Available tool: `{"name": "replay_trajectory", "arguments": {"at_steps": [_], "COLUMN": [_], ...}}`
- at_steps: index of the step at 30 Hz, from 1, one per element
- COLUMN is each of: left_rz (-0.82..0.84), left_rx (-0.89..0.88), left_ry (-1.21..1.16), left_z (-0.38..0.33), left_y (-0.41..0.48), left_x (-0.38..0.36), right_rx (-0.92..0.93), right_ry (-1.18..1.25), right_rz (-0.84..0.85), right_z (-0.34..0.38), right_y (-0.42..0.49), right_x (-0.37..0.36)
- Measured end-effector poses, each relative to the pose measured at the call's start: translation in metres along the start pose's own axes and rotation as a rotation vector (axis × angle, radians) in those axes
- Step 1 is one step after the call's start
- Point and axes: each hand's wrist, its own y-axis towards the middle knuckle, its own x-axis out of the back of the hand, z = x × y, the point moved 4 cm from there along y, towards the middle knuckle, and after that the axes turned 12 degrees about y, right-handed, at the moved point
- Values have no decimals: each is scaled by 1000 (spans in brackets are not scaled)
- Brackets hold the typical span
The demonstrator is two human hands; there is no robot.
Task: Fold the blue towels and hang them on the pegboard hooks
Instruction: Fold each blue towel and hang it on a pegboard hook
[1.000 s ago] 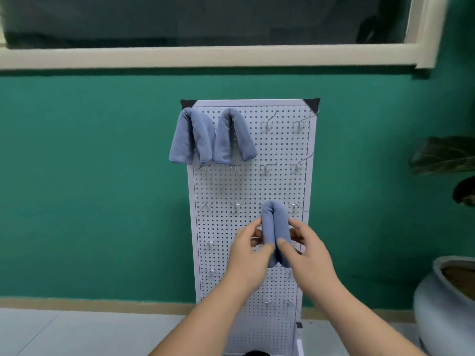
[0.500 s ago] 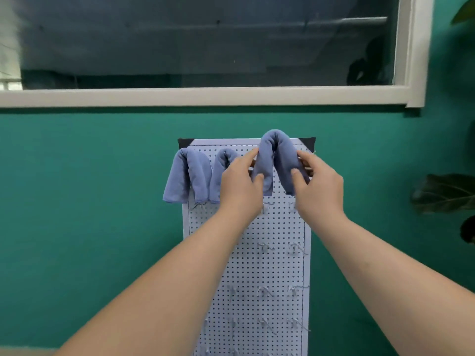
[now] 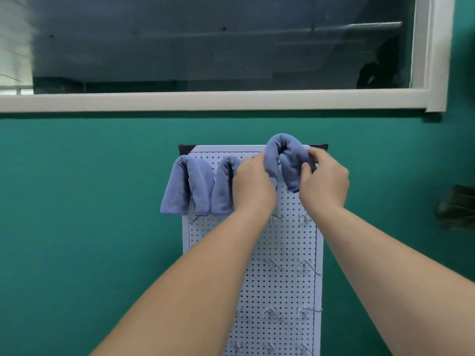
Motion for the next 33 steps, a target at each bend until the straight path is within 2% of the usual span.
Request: {"name": "replay_trajectory", "arguments": {"at_steps": [3, 6, 10, 12, 15, 18, 25, 30, 33], "left_rz": [-148, -141, 65, 106, 135, 185, 238, 224, 343], "left_rx": [-54, -6, -8, -20, -4, 55, 107, 117, 154], "left_ry": [-4, 17, 149, 177, 136, 74, -142, -226, -204], "left_z": [-4, -4, 4, 10, 19, 29, 43, 71, 102], "left_y": [5, 12, 11, 1, -16, -23, -46, -112, -176], "left_x": [14, 20, -3, -15, -25, -29, -32, -46, -63], "right_rx": [172, 246, 55, -30, -49, -73, -87, -78, -128], "right_ry": [8, -117, -327, -323, -229, -114, -7, -31, -50], "right_rz": [-124, -114, 151, 273, 376, 420, 399, 386, 442], "right_z": [16, 25, 8, -6, -21, -30, -34, -46, -65], "right_y": [18, 29, 15, -3, -30, -47, -73, -131, -190], "right_x": [12, 13, -6, -14, -21, -23, -10, 7, 18]}}
